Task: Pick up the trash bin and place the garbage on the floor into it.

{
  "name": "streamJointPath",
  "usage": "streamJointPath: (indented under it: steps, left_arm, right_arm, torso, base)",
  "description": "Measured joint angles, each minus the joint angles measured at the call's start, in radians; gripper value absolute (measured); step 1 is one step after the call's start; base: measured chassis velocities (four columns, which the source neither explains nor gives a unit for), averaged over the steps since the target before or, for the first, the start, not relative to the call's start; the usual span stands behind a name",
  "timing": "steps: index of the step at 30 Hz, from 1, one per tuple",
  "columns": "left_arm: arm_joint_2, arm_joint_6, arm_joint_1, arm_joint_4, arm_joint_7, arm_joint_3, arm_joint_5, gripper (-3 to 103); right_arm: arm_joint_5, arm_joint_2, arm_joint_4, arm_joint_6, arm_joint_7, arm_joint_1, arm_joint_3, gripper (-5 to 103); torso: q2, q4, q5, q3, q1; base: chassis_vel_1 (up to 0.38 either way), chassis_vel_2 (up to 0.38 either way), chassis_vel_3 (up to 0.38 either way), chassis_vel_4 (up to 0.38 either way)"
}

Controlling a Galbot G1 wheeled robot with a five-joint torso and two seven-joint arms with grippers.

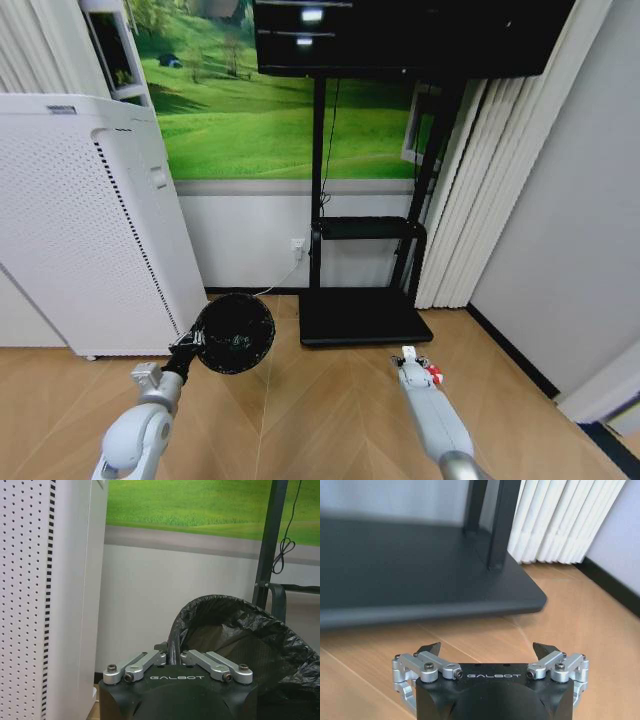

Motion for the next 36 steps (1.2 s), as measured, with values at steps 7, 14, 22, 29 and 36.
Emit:
streamJointPath:
  steps: [7, 14, 22, 29, 36]
  left_arm:
    - [-0.008, -0.004, -0.005, 0.002, 0.005, 0.022, 0.006, 7]
    - [-0.007, -0.01, -0.004, 0.001, 0.009, 0.041, 0.009, 7]
    - [-0.006, -0.013, -0.005, 0.004, 0.017, 0.039, 0.009, 7]
    - [0.0, -0.014, -0.012, 0.01, 0.019, 0.035, 0.007, 7]
    - [0.002, -0.016, -0.016, 0.016, 0.024, 0.034, 0.005, 7]
  right_arm:
    - [0.239, 0.02, 0.363, 0.141, -0.135, -0.197, 0.023, 100]
    - [0.281, 0.022, 0.523, 0.14, -0.214, -0.263, 0.05, 100]
    - [0.263, 0.015, 0.546, 0.134, -0.242, -0.286, 0.05, 100]
    - [0.252, 0.014, 0.549, 0.115, -0.243, -0.274, 0.035, 100]
    - [0.251, 0.012, 0.546, 0.1, -0.242, -0.258, 0.023, 100]
  torso:
    - [0.0, -0.0002, 0.0005, 0.0, 0.0]
    - [0.0, -0.0002, 0.0001, 0.0, 0.0]
    - [0.0, -0.0001, 0.0003, 0.0, 0.0]
    - [0.0, -0.0001, 0.0002, 0.0, 0.0]
    - [0.0, 0.0, 0.0001, 0.0, 0.0]
  base:
    - [0.0, 0.0, 0.0, 0.0]
    - [0.0, 0.0, 0.0, 0.0]
    - [0.0, 0.0, 0.0, 0.0]
    - [-0.022, -0.029, 0.038, 0.029]
    - [-0.093, -0.074, 0.073, 0.067]
